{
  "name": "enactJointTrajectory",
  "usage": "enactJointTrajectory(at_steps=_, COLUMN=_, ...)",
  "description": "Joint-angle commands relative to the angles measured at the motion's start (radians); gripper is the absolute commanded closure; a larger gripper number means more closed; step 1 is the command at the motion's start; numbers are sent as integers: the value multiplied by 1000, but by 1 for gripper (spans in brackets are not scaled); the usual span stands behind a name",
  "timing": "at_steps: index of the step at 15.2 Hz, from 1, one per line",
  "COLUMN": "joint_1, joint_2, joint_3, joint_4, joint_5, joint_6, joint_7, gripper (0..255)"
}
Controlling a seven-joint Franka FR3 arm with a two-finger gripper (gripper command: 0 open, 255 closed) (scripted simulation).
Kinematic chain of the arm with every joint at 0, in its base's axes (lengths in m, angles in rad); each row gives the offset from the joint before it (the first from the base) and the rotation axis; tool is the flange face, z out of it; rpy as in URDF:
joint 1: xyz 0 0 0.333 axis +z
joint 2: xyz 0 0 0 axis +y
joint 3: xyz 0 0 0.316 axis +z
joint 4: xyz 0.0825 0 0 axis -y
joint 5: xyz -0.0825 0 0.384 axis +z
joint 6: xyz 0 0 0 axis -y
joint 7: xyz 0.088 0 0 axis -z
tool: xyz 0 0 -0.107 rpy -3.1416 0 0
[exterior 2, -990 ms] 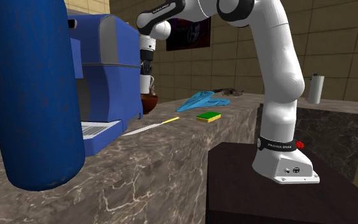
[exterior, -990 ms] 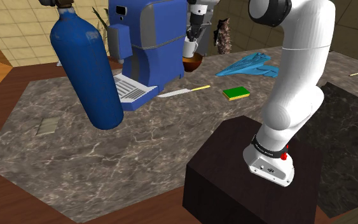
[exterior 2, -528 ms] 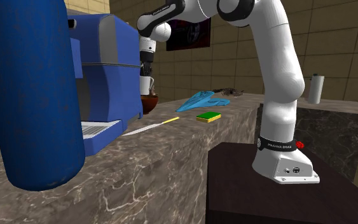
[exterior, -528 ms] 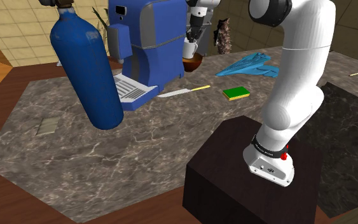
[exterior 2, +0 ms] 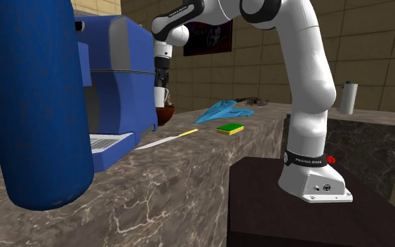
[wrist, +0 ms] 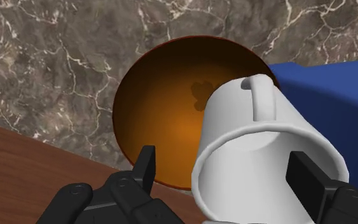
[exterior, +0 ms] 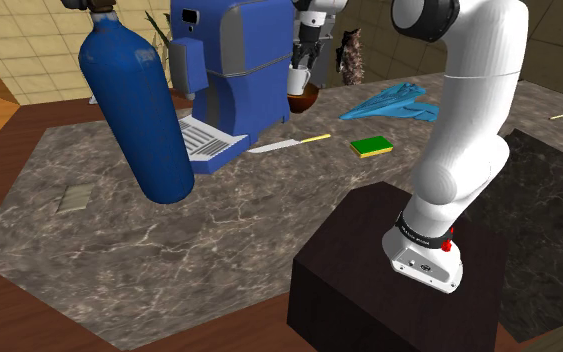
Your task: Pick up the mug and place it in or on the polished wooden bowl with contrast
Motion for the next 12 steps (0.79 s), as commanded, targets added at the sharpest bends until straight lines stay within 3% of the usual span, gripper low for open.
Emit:
enactJointTrajectory(at_steps=1, joint_1=3, joint_2=8, joint_3=2, joint_4=19, joint_5=-5, joint_6=-32, joint_7=5, gripper=0)
enactJointTrajectory(at_steps=4, joint_1=-3, joint_2=-2, joint_3=-2, joint_4=97, joint_5=-9, joint_6=-121, joint_7=9, gripper=0)
enactJointTrajectory(at_steps=12, joint_1=-3, joint_2=-2, joint_3=-2, joint_4=97, joint_5=-9, joint_6=-121, joint_7=9, gripper=0)
